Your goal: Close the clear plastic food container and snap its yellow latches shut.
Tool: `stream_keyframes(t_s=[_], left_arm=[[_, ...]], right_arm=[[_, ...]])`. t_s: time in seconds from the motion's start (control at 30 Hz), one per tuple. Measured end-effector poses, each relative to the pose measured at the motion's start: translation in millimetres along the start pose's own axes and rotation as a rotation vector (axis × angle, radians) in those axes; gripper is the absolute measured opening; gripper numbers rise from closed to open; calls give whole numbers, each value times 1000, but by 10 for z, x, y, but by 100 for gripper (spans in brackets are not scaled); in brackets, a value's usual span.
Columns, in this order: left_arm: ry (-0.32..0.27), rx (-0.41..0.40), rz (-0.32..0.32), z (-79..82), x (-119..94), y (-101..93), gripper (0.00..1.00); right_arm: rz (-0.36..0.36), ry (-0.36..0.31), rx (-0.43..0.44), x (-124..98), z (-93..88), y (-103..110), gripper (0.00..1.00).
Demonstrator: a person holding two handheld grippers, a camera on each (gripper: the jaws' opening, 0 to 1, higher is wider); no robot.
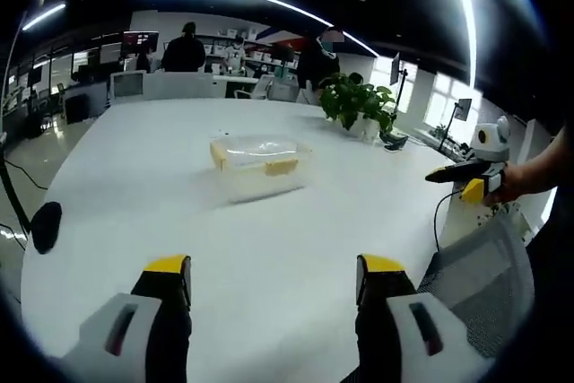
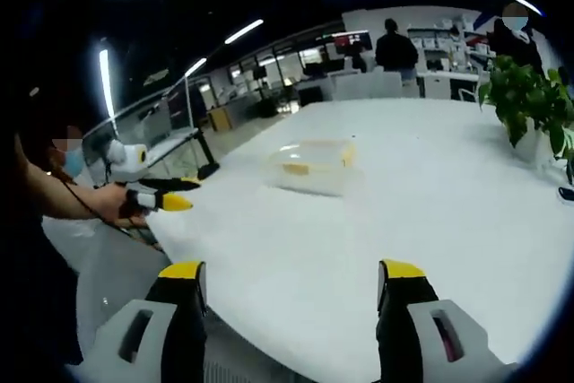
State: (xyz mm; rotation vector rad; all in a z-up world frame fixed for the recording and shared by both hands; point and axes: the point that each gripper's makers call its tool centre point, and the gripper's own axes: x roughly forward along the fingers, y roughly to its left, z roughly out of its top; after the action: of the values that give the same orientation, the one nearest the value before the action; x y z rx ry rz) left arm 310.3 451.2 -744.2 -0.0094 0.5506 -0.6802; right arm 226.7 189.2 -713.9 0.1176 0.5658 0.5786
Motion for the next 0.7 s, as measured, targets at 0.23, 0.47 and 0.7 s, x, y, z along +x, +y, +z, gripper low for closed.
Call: stream_keyframes(t_s=[0.23, 0.47, 0.7], left_arm=[[-16, -16, 2, 18, -103, -57, 74], [-6, 20, -12, 8, -225, -76, 71], [-8, -20, -15, -69, -259, -65, 71]], right_arm=[[-4, -1, 25, -88, -149, 96, 78], [4, 5, 9, -48, -173, 193, 77], [46, -33, -33, 131, 36, 278, 72]])
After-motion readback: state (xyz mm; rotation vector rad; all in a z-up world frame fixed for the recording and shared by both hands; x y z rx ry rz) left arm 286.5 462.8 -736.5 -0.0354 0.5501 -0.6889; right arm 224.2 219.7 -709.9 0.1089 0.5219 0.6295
